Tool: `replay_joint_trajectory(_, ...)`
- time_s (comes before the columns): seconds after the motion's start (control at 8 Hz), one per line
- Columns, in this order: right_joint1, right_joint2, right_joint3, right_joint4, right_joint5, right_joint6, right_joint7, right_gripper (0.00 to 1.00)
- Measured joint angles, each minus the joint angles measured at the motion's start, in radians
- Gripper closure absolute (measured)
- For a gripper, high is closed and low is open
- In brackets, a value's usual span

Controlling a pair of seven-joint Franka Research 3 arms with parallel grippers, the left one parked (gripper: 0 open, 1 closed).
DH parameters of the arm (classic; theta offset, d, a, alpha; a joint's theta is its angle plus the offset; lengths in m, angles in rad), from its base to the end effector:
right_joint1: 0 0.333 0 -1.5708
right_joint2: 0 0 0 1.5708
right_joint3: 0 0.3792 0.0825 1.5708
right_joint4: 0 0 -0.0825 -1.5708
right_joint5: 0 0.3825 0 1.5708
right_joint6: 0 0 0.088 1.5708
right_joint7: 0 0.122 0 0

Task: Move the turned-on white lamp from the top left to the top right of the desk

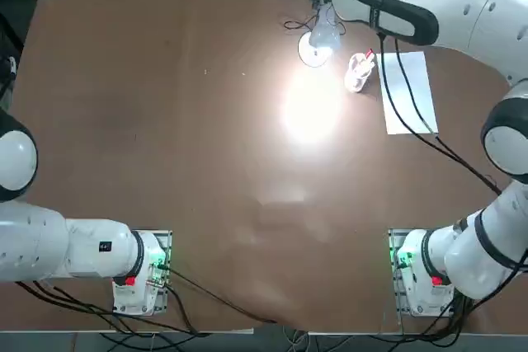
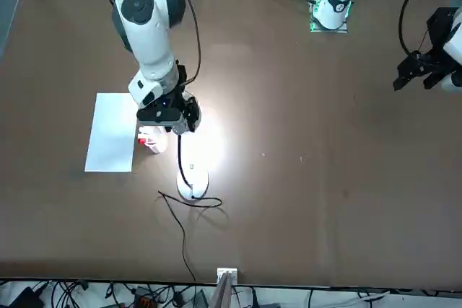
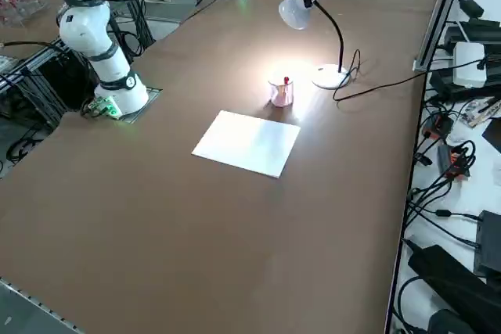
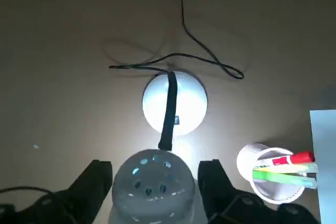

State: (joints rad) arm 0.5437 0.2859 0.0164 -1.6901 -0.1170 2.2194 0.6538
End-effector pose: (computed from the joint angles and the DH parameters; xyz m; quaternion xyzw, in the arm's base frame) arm 0.5838 0.3585 0.5017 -0.9913 0.0177 -0.1271 0.0295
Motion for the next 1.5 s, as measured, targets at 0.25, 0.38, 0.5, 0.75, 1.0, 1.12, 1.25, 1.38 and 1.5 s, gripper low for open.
replay_joint_trajectory(0.25, 0.001, 0.006, 0.0, 0.0, 0.0, 0.0, -0.002, 0.04)
replay_joint_trajectory(0.38, 0.001, 0.007, 0.0, 0.0, -0.001, 0.0, -0.002, 0.25)
replay_joint_trajectory(0.5, 0.001, 0.007, 0.0, 0.0, -0.003, 0.0, -0.003, 0.27)
replay_joint_trajectory(0.75, 0.001, 0.007, 0.0, 0.004, -0.003, -0.004, -0.003, 0.27)
replay_joint_trajectory(1.0, -0.003, 0.006, -0.006, 0.051, 0.003, -0.068, -0.001, 0.27)
replay_joint_trajectory(1.12, -0.014, 0.004, -0.014, 0.116, 0.023, -0.134, 0.002, 0.27)
replay_joint_trajectory(1.25, -0.046, 0.0, -0.019, 0.186, 0.046, -0.196, 0.002, 0.27)
replay_joint_trajectory(1.38, -0.092, -0.007, -0.021, 0.232, 0.055, -0.229, 0.004, 0.27)
replay_joint_trajectory(1.5, -0.146, -0.011, -0.024, 0.263, 0.056, -0.238, 0.011, 0.27)
